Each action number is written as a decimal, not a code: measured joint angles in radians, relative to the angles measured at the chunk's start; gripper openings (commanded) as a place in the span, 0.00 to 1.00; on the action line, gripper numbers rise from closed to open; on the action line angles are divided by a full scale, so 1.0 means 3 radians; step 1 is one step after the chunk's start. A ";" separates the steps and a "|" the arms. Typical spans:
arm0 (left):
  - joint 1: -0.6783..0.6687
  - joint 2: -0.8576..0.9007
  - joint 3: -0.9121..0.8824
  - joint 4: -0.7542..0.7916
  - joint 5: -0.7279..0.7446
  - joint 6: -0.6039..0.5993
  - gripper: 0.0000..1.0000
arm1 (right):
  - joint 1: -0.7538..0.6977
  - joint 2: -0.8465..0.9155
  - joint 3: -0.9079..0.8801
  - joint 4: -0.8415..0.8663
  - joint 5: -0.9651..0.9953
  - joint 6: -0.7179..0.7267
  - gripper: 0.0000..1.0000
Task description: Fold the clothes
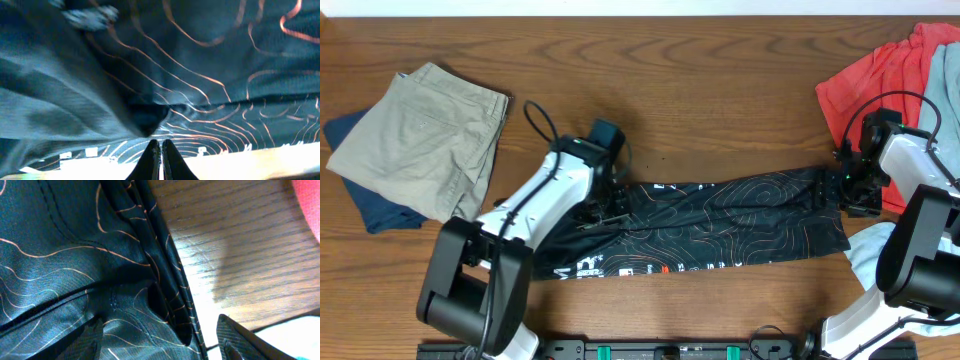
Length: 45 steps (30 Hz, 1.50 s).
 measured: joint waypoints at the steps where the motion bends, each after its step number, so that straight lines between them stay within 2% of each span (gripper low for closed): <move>1: -0.0036 0.0000 0.0000 -0.0001 -0.0014 0.0001 0.06 | 0.0000 0.0000 0.0000 0.0000 -0.0001 0.0000 0.71; 5: -0.0113 0.0000 0.0000 0.0006 -0.0202 -0.0028 0.07 | 0.0000 0.0000 0.0000 0.0000 -0.0001 0.0000 0.71; 9: -0.0047 0.0000 0.0000 0.0135 -0.0451 -0.0070 0.16 | 0.0000 0.0000 0.0000 0.0000 0.0000 0.0000 0.71; 10: -0.0015 0.0000 0.0001 0.0183 -0.0496 -0.0075 0.22 | 0.0000 0.0000 0.0000 0.0000 -0.0001 0.0000 0.71; 13: 0.0066 0.0000 0.0001 0.0298 -0.0591 -0.0095 0.31 | 0.0000 0.0000 0.0000 0.0000 -0.0001 0.0000 0.71; 17: 0.0156 0.0000 0.0001 0.0392 -0.0650 -0.0116 0.35 | 0.0000 0.0000 0.0000 0.0001 -0.0001 0.0000 0.71; 28: 0.0173 0.0000 0.0001 0.0395 -0.0866 -0.0148 0.36 | 0.0000 0.0000 0.0000 0.0000 -0.0001 0.0000 0.70; 32: 0.0173 0.0000 0.0000 0.0486 -0.0916 -0.0187 0.41 | 0.0000 0.0000 0.0000 0.0000 -0.0001 0.0000 0.71; 41: 0.0173 0.0004 0.0000 0.0450 -0.0952 -0.0216 0.41 | 0.0000 0.0000 0.0000 0.0000 -0.0001 0.0000 0.71; 43: 0.0173 0.0018 0.0000 0.0450 -0.0952 -0.0223 0.36 | 0.0000 0.0000 0.0000 0.0000 -0.0001 0.0000 0.71; 45: 0.0173 0.0047 0.0000 0.0450 -0.0952 -0.0258 0.24 | 0.0000 0.0000 0.0000 0.0000 -0.0001 0.0000 0.71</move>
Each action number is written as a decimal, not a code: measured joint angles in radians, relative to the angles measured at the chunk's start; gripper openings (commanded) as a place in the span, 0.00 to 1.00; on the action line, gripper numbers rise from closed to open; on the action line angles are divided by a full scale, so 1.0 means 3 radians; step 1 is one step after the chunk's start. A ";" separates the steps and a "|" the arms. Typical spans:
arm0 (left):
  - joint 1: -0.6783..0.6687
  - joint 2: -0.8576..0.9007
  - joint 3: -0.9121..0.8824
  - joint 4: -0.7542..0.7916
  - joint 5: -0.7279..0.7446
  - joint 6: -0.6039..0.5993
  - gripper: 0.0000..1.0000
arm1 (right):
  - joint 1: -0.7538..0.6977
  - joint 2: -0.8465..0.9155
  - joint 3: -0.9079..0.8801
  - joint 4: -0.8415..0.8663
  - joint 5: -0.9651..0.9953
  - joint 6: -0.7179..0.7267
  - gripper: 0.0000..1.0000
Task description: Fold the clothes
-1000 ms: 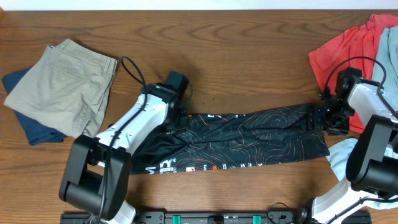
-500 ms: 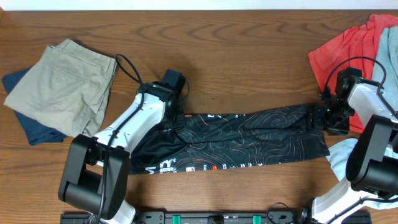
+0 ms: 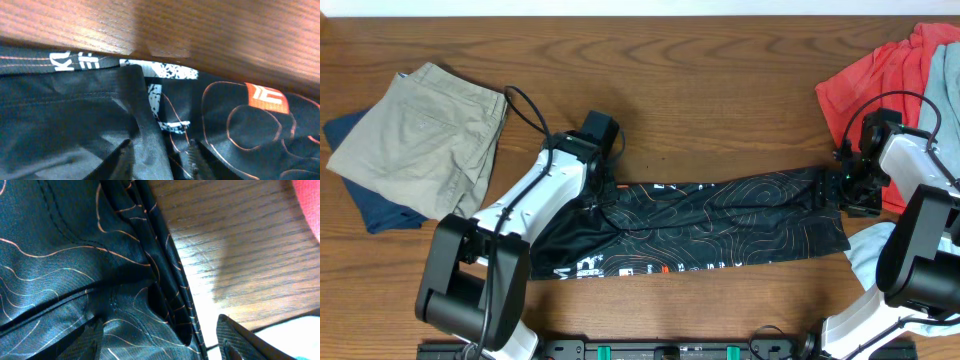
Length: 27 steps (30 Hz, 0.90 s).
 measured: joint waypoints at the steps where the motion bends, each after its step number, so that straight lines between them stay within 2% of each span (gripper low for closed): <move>1: 0.0000 0.0023 0.0000 -0.0001 0.0003 -0.0014 0.12 | 0.0000 0.0000 0.0000 0.0000 0.0000 0.0000 0.71; 2: 0.0000 0.0041 -0.0001 -0.0008 0.0003 -0.0024 0.06 | 0.0000 0.0000 0.0000 0.0000 0.0000 0.0000 0.71; 14: -0.0022 -0.0014 -0.0005 -0.0290 0.0422 -0.0006 0.06 | 0.0000 0.0000 0.0000 0.0001 0.0000 0.0000 0.71; 20: -0.0254 -0.0055 -0.0005 -0.0415 0.0524 0.0060 0.07 | 0.0000 0.0000 0.0000 0.0000 0.0000 0.0000 0.71; 21: -0.0290 -0.0055 -0.0005 -0.0420 0.0532 0.0060 0.09 | 0.0000 0.0000 0.0000 0.0000 0.0000 0.0000 0.71; 22: -0.0318 -0.0055 -0.0005 -0.0422 0.0533 0.0064 0.17 | 0.0000 0.0000 0.0000 -0.0001 0.0000 0.0000 0.71; 23: -0.0338 -0.0055 -0.0005 -0.0423 0.0533 0.0083 0.33 | 0.0000 0.0000 0.0000 0.0000 0.0000 0.0000 0.72; 24: -0.0351 -0.0055 -0.0005 -0.0422 0.0532 0.0084 0.40 | 0.0000 0.0000 0.0000 0.0000 0.0000 0.0000 0.73; 27: -0.0359 -0.0056 -0.0005 -0.0416 0.0533 0.0078 0.43 | 0.0000 0.0000 0.0000 0.0000 0.0000 -0.0001 0.75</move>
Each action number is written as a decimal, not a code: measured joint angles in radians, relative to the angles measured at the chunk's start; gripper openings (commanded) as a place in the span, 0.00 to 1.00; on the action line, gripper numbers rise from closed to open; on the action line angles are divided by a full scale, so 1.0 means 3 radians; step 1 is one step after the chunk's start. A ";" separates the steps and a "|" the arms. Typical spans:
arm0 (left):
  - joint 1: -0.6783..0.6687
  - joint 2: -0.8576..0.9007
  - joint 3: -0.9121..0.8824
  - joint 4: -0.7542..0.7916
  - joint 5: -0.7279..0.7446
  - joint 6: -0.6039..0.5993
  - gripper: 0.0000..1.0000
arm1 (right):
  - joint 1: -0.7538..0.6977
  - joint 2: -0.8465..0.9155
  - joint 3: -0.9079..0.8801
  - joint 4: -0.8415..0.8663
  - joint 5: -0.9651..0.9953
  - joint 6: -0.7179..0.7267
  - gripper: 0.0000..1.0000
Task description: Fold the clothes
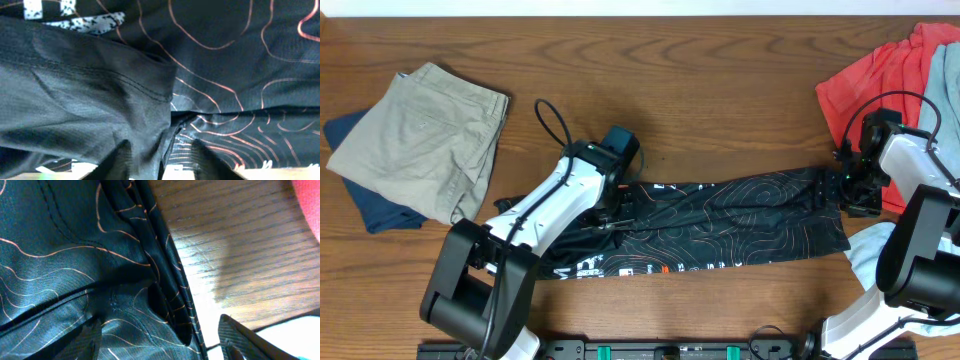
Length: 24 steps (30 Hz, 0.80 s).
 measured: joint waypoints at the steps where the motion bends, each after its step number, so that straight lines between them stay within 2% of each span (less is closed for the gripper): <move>1: 0.0004 0.0000 0.0000 0.0001 0.0000 -0.0006 0.42 | 0.0000 0.0000 0.0000 0.0000 0.0000 0.0001 0.75; 6: 0.0142 -0.0024 0.0003 -0.0099 -0.0033 -0.0005 0.42 | -0.0001 0.0000 0.0000 0.0001 0.0000 -0.0047 0.80; 9: 0.0296 -0.0144 0.0015 -0.0220 -0.0145 0.0005 0.42 | -0.0001 0.0000 0.0000 0.0003 -0.0003 -0.0120 0.80; 18: 0.0734 -0.1010 0.0126 -0.0296 -0.0380 0.0006 0.44 | -0.0004 0.0000 -0.0032 0.0168 -0.0256 -0.0528 0.75; 24: 0.0799 -0.1157 0.0128 -0.0333 -0.0385 0.0006 0.44 | -0.0047 -0.0022 -0.0161 0.0296 -0.0313 -0.0631 0.74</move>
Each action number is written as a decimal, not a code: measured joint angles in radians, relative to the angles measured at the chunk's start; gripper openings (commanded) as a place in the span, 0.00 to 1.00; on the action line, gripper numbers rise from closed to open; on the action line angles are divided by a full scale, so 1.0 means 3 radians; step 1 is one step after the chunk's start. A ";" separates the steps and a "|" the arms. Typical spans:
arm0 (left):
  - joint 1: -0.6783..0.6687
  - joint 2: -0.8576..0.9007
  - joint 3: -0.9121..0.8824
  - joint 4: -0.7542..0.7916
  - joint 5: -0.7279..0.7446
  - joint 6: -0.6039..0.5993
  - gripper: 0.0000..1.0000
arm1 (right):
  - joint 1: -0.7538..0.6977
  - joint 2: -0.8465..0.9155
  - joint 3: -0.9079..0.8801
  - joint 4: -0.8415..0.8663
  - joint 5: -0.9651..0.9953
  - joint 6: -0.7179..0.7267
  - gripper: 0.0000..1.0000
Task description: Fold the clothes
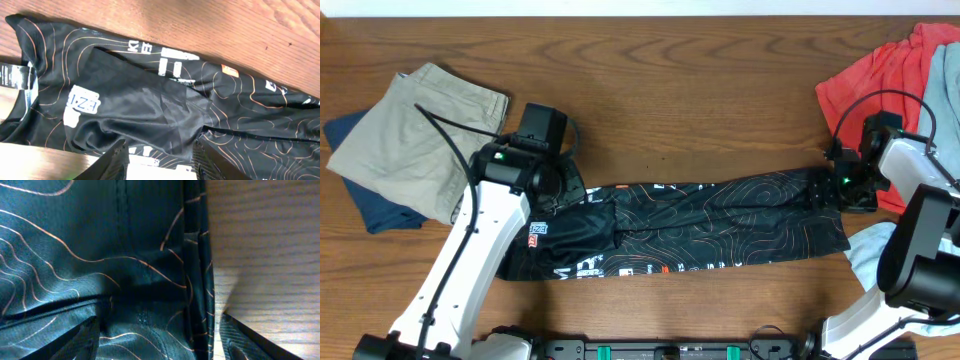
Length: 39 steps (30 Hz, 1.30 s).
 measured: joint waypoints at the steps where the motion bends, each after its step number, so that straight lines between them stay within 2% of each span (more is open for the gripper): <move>1: 0.0000 0.0001 0.0000 0.0000 0.0001 0.0000 0.44 | -0.0003 -0.0014 -0.0022 0.0031 -0.0001 -0.0006 0.73; 3: 0.0001 0.0001 0.0000 -0.0001 0.0000 0.0000 0.44 | -0.0003 -0.0067 -0.0104 0.0126 0.0014 -0.0017 0.72; 7: 0.0003 0.0001 0.0000 -0.0005 -0.0001 0.0000 0.44 | -0.0008 -0.0155 -0.0233 0.0275 0.0050 -0.0043 0.56; 8: 0.0003 0.0001 0.0000 -0.0008 -0.0001 0.0000 0.44 | -0.0010 -0.0159 -0.0240 0.0287 0.0066 -0.0043 0.45; 10: 0.0003 0.0001 0.0000 -0.0008 -0.0004 0.0000 0.44 | -0.0023 -0.0158 -0.0244 0.0299 0.0085 -0.0079 0.17; 11: 0.0003 0.0001 0.0000 -0.0009 -0.0008 0.0000 0.44 | -0.0024 -0.0156 -0.0249 0.0304 0.0080 -0.0074 0.09; 13: 0.0003 0.0001 0.0000 -0.0009 -0.0009 0.0000 0.44 | -0.0024 -0.0154 -0.0262 0.0295 0.0013 -0.0067 0.07; 15: 0.0003 0.0001 0.0000 -0.0010 -0.0009 0.0000 0.44 | -0.0024 -0.0154 -0.0261 0.0294 -0.0022 -0.0069 0.01; 22: 0.0003 0.0001 0.0000 -0.0011 -0.0023 0.0005 0.44 | -0.0031 -0.0109 -0.0175 0.0145 -0.0008 0.0053 0.01; 34: 0.0003 0.0001 0.0000 -0.0011 -0.0050 0.0015 0.44 | -0.0028 -0.0001 0.0816 -0.0774 0.0373 0.0540 0.01; 39: 0.0003 0.0001 0.0000 -0.0011 -0.0058 0.0025 0.44 | 0.0088 -0.0004 0.0886 -0.0992 0.0309 0.0666 0.01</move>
